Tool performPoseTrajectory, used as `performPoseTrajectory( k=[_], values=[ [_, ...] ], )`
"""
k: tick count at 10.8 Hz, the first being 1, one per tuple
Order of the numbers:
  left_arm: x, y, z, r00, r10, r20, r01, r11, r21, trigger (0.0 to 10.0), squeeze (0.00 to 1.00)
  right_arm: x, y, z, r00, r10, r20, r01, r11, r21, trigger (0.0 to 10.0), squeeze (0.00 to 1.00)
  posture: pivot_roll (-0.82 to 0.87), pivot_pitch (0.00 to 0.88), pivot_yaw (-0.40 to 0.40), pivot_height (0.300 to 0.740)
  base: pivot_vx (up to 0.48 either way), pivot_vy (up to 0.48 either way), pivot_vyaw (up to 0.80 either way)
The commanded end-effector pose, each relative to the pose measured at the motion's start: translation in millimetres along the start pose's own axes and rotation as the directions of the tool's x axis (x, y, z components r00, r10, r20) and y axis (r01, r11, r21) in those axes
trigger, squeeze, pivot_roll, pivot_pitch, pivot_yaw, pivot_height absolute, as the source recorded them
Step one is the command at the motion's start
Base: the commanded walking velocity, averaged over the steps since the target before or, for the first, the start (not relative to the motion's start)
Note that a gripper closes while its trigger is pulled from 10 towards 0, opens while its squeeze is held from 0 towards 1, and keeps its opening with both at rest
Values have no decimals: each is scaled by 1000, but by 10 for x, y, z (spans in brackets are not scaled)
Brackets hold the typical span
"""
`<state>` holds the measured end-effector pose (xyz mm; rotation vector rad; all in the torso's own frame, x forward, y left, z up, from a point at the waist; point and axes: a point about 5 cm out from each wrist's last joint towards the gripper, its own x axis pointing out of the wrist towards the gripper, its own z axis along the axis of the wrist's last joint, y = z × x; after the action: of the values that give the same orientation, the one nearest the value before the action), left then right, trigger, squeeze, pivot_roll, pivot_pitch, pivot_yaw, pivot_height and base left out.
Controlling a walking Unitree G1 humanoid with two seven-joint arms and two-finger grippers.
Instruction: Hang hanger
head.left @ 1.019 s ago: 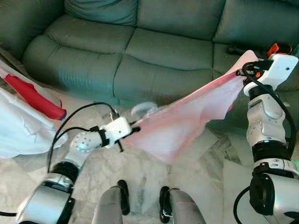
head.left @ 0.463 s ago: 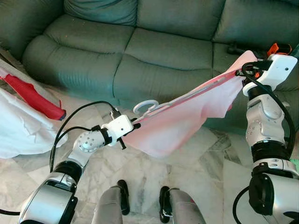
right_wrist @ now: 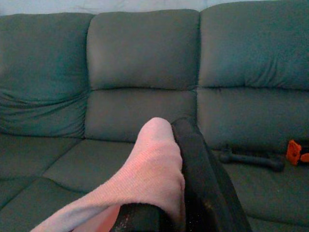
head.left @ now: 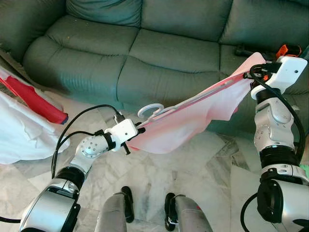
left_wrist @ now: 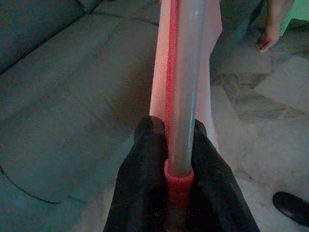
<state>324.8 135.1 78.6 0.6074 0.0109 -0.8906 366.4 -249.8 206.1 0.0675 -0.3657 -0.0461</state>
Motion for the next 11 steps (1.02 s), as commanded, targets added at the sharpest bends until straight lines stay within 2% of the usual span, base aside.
performPoseTrajectory(
  k=[1, 3, 4, 5, 7, 8, 9, 10, 11],
  values=[
    [-25, -41, -61, 1000, -8, -28, 8, 1000, -11, 0, 0, 11, -44, 71, 999, -17, 35, 17, 1000, 2, 0, 0, -58, 244, -40, 740, 0, 0, 0],
    [-25, -41, -61, 1000, -8, -28, 8, 1000, -11, 0, 0, 11, -44, 71, 999, -17, 35, 17, 1000, 2, 0, 0, -58, 244, -40, 740, 0, 0, 0],
    [53, 39, -79, 977, 194, -89, -199, 978, -59, 4667, 0, -7, 227, -160, 997, 38, -64, -37, 999, 19, 0, 0, -46, 245, -35, 740, 0, 0, 0],
    [108, 137, -119, 870, 449, -204, -476, 873, -106, 5412, 0, -82, 646, -471, 970, 131, -203, -126, 991, 36, 0, 0, -42, 246, -36, 740, 0, 0, 0],
    [110, 139, -117, 871, 447, -205, -473, 876, -99, 5333, 0, -62, 664, -478, 968, 136, -213, -134, 991, 20, 0, 0, -41, 246, -38, 740, 0, 0, 0],
    [138, 133, -59, 874, 457, -163, -473, 878, -70, 4392, 0, -20, 721, -427, 971, 153, -186, -155, 988, 6, 0, 0, -41, 246, -37, 740, 0, 0, 0],
    [154, 133, -29, 876, 460, -144, -472, 879, -63, 3961, 0, -7, 733, -411, 971, 157, -180, -159, 987, 3, 0, 0, -39, 246, -37, 740, 0, 0, 0],
    [159, 103, -70, 870, 459, -181, -468, 883, -14, 3922, 0, 12, 755, -393, 970, 165, -176, -170, 985, -14, 0, 0, -40, 246, -37, 740, 0, 0, 0],
    [150, 99, -101, 864, 458, -207, -464, 886, 24, 4667, 0, 9, 885, -363, 963, 223, -150, -230, 972, -36, 0, 0, -42, 246, -37, 740, 0, 0, 0]
  ],
)
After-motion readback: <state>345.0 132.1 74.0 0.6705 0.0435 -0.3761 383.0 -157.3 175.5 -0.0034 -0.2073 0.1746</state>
